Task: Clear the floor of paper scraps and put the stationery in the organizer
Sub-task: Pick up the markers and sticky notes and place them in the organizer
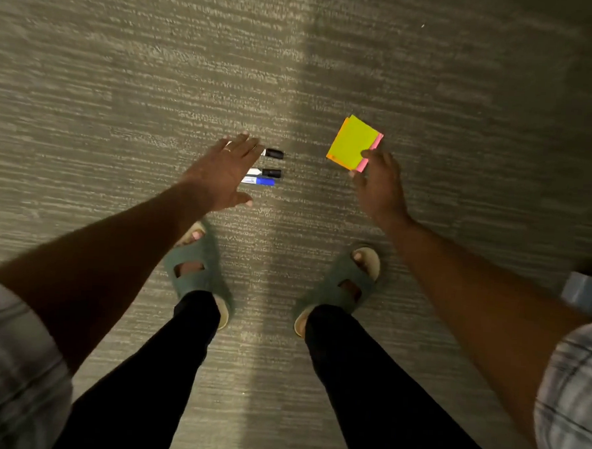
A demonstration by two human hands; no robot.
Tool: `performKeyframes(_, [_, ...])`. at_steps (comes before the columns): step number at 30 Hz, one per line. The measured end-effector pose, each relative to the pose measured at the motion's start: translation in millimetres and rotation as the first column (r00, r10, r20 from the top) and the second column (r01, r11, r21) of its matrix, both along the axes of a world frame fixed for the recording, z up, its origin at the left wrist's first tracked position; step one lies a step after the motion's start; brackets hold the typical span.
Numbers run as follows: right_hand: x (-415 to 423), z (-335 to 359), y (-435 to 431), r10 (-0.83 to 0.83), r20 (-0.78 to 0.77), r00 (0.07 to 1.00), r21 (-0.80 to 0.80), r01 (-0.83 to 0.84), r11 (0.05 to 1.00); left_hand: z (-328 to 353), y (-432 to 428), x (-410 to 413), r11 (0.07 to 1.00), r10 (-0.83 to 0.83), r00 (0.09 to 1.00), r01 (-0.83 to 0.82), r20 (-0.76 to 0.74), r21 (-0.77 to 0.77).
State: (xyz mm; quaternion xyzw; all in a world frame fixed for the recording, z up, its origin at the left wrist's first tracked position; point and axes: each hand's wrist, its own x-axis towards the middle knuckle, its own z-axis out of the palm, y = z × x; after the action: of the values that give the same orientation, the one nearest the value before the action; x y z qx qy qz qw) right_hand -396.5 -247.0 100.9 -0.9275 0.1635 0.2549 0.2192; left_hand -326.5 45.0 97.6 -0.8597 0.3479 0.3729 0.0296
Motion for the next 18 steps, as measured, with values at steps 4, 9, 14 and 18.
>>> performKeyframes(4, [19,-50,3,-0.209,0.006,0.978,0.014,0.209,0.978,-52,-8,4,0.997,-0.024,1.000,0.023,0.019,0.074])
performKeyframes(9, [41,-103,2,-0.464,-0.064,0.883,-0.023,0.464,0.886,-102,-11,-1,0.986,0.121,0.993,-0.121,0.009,0.116])
performKeyframes(14, [50,-134,4,-0.600,-0.066,0.797,-0.135,0.588,0.797,-127,6,-12,0.985,0.168,0.961,-0.172,0.221,-0.002])
performKeyframes(18, [53,-143,2,-0.744,-0.089,0.662,-0.085,0.739,0.668,-133,14,-27,0.986,0.159,0.947,-0.165,0.280,0.000])
